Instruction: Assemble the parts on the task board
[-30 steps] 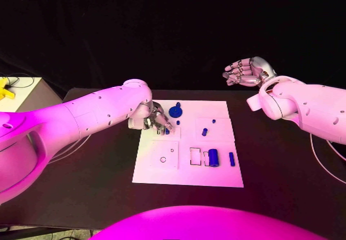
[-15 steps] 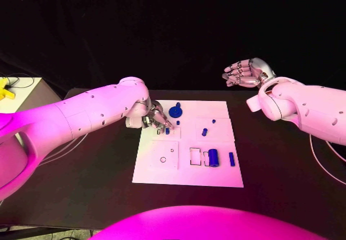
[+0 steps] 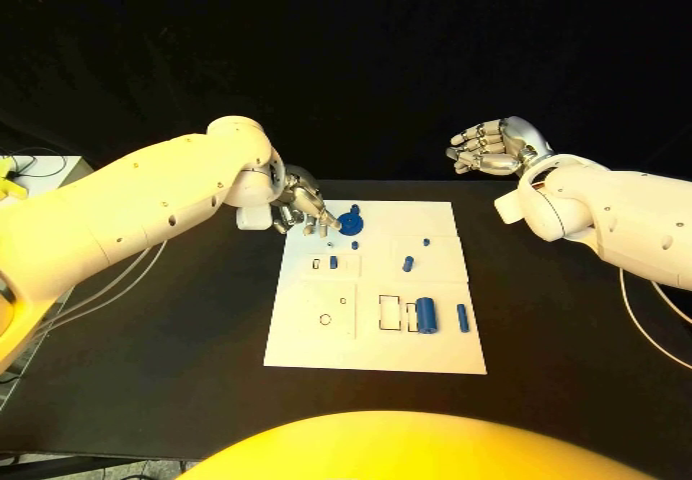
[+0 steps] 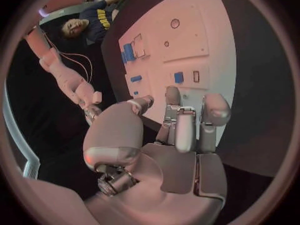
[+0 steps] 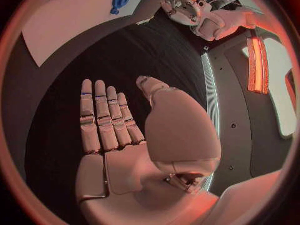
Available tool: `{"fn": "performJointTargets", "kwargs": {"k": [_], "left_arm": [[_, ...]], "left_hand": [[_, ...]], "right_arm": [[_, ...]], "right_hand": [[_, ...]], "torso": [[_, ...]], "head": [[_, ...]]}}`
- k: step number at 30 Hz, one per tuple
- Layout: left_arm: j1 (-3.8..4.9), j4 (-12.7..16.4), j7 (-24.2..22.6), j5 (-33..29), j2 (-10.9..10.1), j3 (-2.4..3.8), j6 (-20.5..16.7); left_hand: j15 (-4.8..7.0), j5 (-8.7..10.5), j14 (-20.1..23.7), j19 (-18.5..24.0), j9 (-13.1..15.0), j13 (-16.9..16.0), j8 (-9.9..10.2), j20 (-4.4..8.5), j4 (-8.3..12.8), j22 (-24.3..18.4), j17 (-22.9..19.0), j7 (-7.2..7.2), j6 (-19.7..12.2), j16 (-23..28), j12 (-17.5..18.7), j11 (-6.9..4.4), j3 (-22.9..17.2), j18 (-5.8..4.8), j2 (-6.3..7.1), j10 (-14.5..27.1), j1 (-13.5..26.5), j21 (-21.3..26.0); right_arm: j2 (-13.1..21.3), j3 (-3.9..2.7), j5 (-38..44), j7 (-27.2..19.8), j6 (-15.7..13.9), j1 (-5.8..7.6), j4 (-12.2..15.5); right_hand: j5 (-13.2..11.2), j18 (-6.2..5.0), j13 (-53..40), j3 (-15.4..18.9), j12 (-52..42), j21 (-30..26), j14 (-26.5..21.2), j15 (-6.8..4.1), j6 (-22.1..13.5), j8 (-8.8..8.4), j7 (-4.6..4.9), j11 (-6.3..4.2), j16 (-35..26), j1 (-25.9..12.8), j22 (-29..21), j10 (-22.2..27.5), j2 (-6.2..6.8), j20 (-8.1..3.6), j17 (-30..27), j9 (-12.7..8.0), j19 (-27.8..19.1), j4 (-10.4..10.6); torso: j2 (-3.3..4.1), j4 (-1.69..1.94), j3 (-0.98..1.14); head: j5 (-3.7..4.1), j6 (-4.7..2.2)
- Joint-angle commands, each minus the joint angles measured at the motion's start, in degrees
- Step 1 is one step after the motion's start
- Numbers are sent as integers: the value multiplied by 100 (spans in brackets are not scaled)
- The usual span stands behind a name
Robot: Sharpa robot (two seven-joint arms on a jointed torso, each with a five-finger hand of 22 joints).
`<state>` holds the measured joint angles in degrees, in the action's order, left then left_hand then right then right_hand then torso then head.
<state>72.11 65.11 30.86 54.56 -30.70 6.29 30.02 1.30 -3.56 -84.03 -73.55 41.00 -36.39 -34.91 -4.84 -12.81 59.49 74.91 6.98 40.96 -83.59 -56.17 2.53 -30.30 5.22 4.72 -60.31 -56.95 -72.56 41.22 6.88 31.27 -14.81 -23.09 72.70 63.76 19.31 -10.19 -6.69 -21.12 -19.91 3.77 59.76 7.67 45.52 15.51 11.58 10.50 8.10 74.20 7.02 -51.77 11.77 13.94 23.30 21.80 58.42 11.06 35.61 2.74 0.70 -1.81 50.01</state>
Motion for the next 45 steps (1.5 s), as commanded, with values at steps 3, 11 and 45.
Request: {"fn": "performJointTargets", "kwargs": {"k": [3,11,45], "left_arm": [[142,-232,-127,88,-5,108,-16],[198,-1022,-239,194,253,148,-579],[112,-2405,-196,479,845,-210,-484]], "left_hand": [[-90,11,-187,35,-234,106,276,-86,9,-27,667,101,-234,73,91,93,-21,111,71,146,-125,31],[-107,-4,-287,-169,-320,96,164,-118,14,305,822,119,-116,-92,-71,109,-63,53,237,114,-236,-188],[-45,21,-288,-149,-90,100,-424,-61,-383,323,817,15,-76,-123,-239,31,268,54,414,144,125,-207]], "right_arm": [[3,-3,-10,-101,95,-2,-40],[5,-3,-24,-110,106,-2,-48],[57,-12,-23,-122,74,19,79]], "right_hand": [[30,-37,13,0,-23,13,40,-2,-29,-24,256,4,-29,-45,-12,-25,-14,-6,-9,-8,9,-32],[63,-37,28,-11,-26,13,41,-2,-32,-26,257,5,-34,-40,-24,-23,-22,-6,-17,-11,11,-41],[160,-36,63,-30,-33,14,49,-2,-31,-26,258,5,-43,-39,-54,-23,-25,-7,-35,-17,18,-62]], "torso": [[7,5,1],[42,-24,-29],[194,-98,-84]], "head": [[-27,-1],[-91,-1],[-283,-134]]}}
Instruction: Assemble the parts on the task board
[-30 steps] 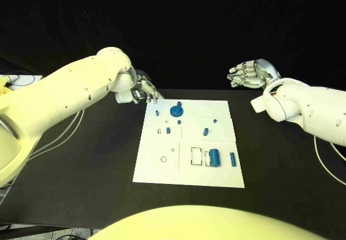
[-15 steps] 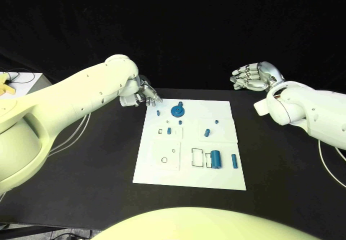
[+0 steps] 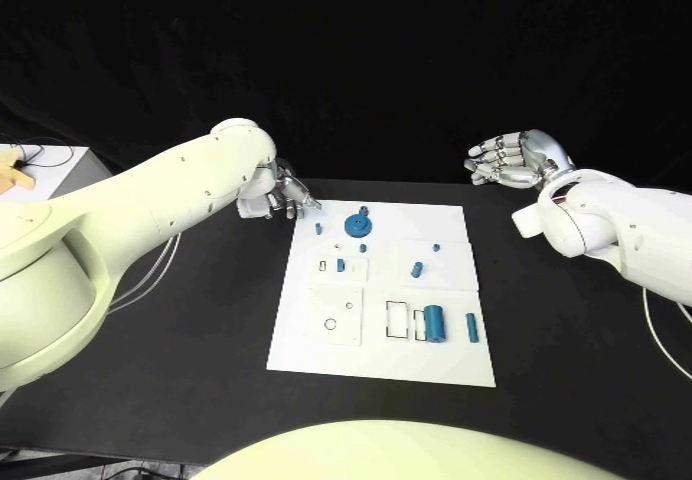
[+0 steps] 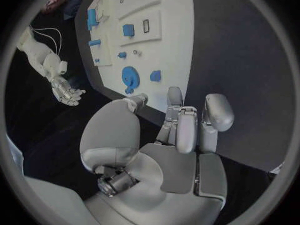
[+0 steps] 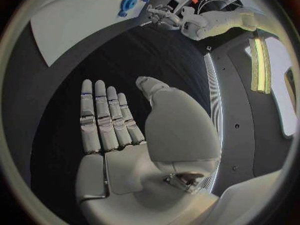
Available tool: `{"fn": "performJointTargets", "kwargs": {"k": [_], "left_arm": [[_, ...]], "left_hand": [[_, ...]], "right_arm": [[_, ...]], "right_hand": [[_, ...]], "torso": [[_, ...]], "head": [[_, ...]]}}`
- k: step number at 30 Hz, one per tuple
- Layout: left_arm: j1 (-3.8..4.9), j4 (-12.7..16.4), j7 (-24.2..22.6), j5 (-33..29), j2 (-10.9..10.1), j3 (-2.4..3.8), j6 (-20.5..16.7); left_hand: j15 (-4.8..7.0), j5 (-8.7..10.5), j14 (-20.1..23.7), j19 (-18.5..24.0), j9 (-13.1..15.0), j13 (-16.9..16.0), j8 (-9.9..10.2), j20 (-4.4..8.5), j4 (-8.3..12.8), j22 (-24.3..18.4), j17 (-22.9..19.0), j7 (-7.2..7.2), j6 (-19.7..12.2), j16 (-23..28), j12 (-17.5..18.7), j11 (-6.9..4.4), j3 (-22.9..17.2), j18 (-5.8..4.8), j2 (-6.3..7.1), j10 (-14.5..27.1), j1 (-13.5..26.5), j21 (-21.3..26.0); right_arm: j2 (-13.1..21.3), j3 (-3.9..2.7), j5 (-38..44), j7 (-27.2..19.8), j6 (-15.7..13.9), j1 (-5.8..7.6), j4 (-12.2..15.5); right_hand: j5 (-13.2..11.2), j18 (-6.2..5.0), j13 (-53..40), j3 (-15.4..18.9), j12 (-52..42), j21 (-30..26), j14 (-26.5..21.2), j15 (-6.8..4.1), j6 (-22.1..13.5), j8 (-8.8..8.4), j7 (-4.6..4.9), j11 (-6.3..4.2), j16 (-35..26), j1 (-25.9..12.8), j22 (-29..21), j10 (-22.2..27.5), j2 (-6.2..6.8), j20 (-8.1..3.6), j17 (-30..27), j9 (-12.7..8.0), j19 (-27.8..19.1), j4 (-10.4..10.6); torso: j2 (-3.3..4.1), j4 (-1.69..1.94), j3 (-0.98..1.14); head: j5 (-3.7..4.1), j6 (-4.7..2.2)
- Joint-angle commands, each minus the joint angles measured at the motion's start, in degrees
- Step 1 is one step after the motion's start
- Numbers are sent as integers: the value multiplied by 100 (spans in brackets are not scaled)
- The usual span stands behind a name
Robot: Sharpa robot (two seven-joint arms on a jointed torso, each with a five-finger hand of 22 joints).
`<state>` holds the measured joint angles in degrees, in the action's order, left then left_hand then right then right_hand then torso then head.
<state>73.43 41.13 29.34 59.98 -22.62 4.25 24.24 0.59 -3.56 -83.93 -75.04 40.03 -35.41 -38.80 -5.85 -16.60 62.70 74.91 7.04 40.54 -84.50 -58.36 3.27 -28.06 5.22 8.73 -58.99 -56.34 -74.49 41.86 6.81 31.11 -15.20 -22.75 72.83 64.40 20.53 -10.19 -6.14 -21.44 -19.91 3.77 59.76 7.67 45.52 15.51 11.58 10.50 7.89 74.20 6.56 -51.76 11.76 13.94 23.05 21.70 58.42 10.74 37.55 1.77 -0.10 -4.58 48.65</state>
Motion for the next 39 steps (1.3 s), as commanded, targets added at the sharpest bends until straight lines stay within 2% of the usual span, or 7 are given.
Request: {"fn": "performJointTargets", "kwargs": {"k": [1,9,15,21,31,39], "left_arm": [[-32,-13,-45,-79,49,-8,104],[-150,-27,-52,-169,111,-37,216],[-195,-18,-62,-217,122,-44,203],[-208,7,-68,-251,129,-45,184],[-213,62,-71,-346,118,-46,181],[-213,102,-73,-364,108,-45,140]], "left_hand": [[26,22,-298,0,7,2,-34,39,-4,1,817,9,-34,-32,-20,-43,44,53,13,12,64,-14],[28,21,-301,-1,12,-4,-48,41,-4,5,824,4,-41,-39,-29,-46,82,52,7,8,86,-16],[30,16,-301,-2,16,-1,-61,43,9,8,824,0,-41,-40,-31,-50,86,52,-18,9,67,-18],[32,12,-301,-3,22,-7,-78,45,21,13,824,-2,-41,-42,-40,-53,89,51,-52,4,33,-20],[38,7,-305,-10,36,-27,-121,50,50,32,831,-8,-37,-52,-67,-60,94,47,-123,-20,-72,-31],[49,2,-315,-11,62,-48,-194,60,132,40,846,-20,-19,-71,-103,-73,33,47,-248,-61,-313,-37]], "right_arm": [[-9,-6,-7,-83,40,6,17],[-13,-7,-4,-83,38,9,39],[-11,-7,14,-81,35,12,44],[-20,-8,19,-80,36,13,42],[-35,-8,22,-75,41,14,23],[-40,-8,22,-71,47,14,17]], "right_hand": [[37,-37,9,2,-33,14,49,-2,-31,-26,258,4,-21,-39,-8,-24,-24,-7,-9,-7,18,-30],[37,-37,9,2,-33,14,49,-2,-31,-26,258,4,-21,-39,-8,-24,-24,-7,-9,-7,18,-30],[37,-37,9,2,-33,14,49,-2,-31,-26,258,4,-21,-39,-8,-24,-24,-7,-9,-7,18,-30],[37,-37,9,2,-33,14,49,-2,-31,-26,258,4,-21,-39,-8,-24,-24,-7,-9,-7,18,-30],[60,-37,19,-3,-36,15,51,-2,-30,-25,257,4,-24,-41,-17,-25,-23,-7,-15,-9,20,-36],[60,-37,19,-3,-36,15,51,-2,-30,-25,257,4,-24,-41,-17,-25,-23,-7,-15,-9,20,-36]], "torso": [[2,-3,-6],[2,-1,-6],[0,4,-4],[-8,9,2],[-6,6,1],[-2,7,-2]], "head": [[-5,-1],[23,20],[46,29],[40,35],[51,45],[51,50]]}}
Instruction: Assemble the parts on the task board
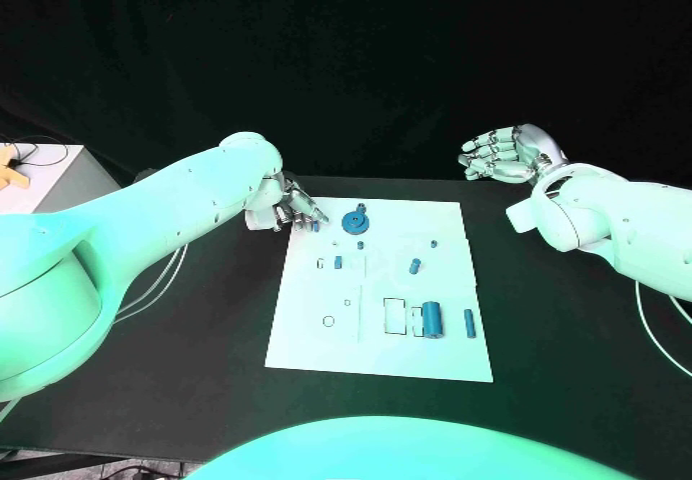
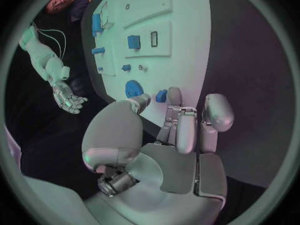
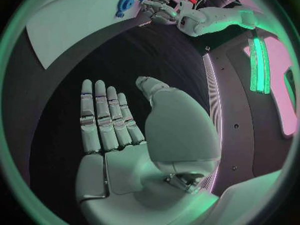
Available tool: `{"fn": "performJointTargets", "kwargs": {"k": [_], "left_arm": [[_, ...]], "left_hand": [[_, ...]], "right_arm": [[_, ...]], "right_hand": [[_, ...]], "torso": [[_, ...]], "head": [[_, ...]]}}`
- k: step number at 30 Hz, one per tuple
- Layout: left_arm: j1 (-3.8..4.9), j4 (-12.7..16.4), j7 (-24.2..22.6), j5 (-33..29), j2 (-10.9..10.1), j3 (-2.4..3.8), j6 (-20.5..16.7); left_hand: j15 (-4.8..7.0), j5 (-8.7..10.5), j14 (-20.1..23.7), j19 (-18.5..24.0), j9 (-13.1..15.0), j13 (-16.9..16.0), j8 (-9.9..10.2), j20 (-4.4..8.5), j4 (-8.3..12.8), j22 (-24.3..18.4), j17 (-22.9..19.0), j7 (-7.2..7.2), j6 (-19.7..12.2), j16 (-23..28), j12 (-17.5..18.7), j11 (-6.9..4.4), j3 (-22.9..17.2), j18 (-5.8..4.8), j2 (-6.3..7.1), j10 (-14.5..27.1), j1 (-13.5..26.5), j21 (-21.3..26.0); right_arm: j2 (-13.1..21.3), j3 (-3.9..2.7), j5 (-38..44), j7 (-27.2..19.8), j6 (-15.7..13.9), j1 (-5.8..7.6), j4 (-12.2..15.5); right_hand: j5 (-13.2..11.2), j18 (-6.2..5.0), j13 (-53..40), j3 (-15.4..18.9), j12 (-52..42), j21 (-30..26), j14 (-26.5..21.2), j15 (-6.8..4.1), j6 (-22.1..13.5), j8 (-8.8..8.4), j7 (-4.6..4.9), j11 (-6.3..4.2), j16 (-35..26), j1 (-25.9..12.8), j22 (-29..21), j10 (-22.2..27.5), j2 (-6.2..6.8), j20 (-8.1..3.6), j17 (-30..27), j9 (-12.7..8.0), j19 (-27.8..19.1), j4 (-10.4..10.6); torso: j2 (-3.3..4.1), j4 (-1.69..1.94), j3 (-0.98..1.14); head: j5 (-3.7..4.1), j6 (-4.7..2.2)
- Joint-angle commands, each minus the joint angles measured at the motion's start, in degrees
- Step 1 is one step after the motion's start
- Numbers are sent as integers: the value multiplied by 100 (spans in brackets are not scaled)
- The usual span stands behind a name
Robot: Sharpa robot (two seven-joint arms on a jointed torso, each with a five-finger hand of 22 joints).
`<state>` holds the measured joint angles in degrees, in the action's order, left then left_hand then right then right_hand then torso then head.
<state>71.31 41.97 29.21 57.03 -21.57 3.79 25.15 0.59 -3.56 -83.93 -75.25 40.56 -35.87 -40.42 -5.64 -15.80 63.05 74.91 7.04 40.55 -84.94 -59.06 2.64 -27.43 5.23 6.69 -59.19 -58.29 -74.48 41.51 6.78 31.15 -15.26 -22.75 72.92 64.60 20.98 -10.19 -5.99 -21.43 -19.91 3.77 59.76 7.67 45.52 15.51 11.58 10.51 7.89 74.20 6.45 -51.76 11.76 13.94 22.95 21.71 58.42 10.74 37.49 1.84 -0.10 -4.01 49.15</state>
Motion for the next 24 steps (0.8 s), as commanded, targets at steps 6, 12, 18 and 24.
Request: {"fn": "performJointTargets", "kwargs": {"k": [6,12,18,24], "left_arm": [[-1,22,-55,-120,-6,1,23],[-1,32,-50,-174,-13,1,31],[-1,40,-47,-243,-18,1,61],[0,43,-38,-510,-32,1,56]], "left_hand": [[52,2,-318,6,15,2,-58,42,97,15,849,-24,-23,-32,-39,-15,-103,45,-122,-48,-237,-43],[61,-2,-319,4,61,9,-140,48,112,24,851,-43,8,-37,-43,-29,-195,44,-219,-50,-314,-48],[101,-9,-322,12,195,-32,-315,81,274,21,853,-98,-1,-44,-82,-79,-540,48,-344,-90,-517,-44],[148,-17,-326,18,469,5,-626,135,595,23,859,-155,-49,-57,-74,-137,-1253,49,-337,-103,-560,-39]], "right_arm": [[-13,-5,20,-57,50,5,-10],[-17,-5,21,-51,54,5,-15],[-24,-5,23,-46,62,4,-24],[-36,-4,23,-41,74,4,-38]], "right_hand": [[16,-37,4,-4,-36,15,51,-2,-30,-25,257,4,-24,-41,-5,-25,-23,-7,-5,-9,20,-36],[33,-37,16,-11,-40,15,55,-2,-29,-25,257,3,-27,-41,-16,-26,-23,-7,-11,-11,23,-44],[33,-37,16,-11,-40,15,55,-2,-29,-25,257,3,-27,-41,-16,-26,-23,-7,-11,-11,23,-44],[39,-37,21,-15,-41,15,56,-3,-29,-25,257,3,-28,-39,-20,-27,-23,-8,-14,-12,24,-49]], "torso": [[0,0,-4],[5,1,-3],[2,2,-3],[1,2,-3]], "head": [[0,15],[0,29],[0,46],[8,56]]}}
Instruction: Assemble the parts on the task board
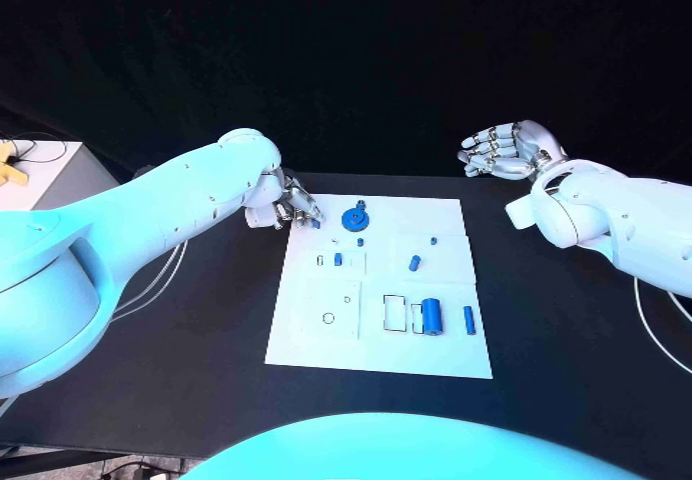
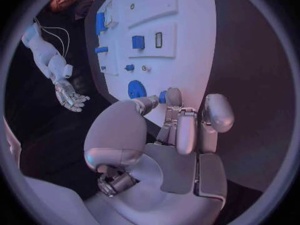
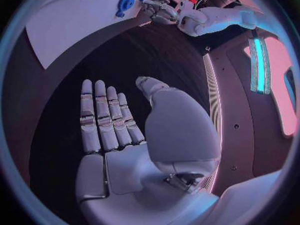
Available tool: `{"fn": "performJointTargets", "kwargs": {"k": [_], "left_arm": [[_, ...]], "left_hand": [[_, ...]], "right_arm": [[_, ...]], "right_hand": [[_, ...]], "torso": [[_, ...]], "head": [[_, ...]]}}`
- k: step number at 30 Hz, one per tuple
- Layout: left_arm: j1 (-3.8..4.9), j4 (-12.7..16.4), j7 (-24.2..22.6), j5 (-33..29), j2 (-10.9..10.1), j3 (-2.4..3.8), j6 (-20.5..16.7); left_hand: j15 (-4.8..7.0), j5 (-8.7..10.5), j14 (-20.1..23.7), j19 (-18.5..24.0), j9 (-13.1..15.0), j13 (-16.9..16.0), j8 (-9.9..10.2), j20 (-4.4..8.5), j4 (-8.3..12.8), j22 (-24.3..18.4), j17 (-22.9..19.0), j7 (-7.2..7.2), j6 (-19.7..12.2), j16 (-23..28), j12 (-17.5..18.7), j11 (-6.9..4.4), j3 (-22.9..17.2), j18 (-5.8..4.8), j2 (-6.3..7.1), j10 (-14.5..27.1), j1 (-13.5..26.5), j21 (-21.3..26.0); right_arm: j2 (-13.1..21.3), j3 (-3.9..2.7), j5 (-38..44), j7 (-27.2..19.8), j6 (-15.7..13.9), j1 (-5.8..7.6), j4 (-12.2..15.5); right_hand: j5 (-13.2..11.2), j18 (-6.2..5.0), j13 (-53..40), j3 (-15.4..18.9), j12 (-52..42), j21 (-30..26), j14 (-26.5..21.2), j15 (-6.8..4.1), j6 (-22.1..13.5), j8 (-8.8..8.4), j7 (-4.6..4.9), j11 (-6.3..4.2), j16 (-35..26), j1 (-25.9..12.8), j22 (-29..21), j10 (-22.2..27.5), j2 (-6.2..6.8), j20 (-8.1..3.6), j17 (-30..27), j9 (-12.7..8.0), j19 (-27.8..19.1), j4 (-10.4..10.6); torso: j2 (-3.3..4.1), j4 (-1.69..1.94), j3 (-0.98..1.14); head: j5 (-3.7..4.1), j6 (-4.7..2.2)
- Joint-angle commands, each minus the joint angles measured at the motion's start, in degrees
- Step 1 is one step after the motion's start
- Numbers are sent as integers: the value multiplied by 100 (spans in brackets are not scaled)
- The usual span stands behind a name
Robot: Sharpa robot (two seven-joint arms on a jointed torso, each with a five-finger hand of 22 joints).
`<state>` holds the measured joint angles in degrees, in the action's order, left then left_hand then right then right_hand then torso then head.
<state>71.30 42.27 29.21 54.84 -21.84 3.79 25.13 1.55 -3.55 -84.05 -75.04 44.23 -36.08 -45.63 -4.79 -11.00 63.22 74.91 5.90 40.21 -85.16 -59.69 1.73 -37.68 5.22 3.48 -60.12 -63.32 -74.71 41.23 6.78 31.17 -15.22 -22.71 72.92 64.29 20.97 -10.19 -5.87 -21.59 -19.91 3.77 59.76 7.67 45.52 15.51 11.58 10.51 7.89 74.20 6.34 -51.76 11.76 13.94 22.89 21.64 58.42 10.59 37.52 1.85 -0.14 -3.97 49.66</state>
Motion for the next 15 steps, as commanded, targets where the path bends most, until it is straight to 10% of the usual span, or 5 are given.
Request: {"fn": "performJointTargets", "kwargs": {"k": [1,15], "left_arm": [[0,14,-37,-323,-7,1,56],[8,341,-18,-631,-236,1,-219]], "left_hand": [[56,-20,-310,8,136,43,-134,53,161,-9,851,-45,-41,-32,-1,-46,-349,52,-35,-7,-48,-5],[91,-121,-328,34,482,39,-507,78,844,-40,891,-90,-109,-68,-16,-86,-1462,59,-62,-189,337,26]], "right_arm": [[-9,-4,21,-45,72,4,-9],[4,-4,23,-34,68,3,-38]], "right_hand": [[39,-37,9,1,-41,16,56,-3,-29,-25,257,3,-28,-39,-9,-27,-23,-8,-7,-5,24,-33],[117,-37,38,-26,-49,17,65,-4,-26,-23,255,2,-34,-31,-32,-30,-23,-9,-20,-11,31,-57]], "torso": [[-3,2,2],[-14,15,9]], "head": [[4,7],[21,5]]}}
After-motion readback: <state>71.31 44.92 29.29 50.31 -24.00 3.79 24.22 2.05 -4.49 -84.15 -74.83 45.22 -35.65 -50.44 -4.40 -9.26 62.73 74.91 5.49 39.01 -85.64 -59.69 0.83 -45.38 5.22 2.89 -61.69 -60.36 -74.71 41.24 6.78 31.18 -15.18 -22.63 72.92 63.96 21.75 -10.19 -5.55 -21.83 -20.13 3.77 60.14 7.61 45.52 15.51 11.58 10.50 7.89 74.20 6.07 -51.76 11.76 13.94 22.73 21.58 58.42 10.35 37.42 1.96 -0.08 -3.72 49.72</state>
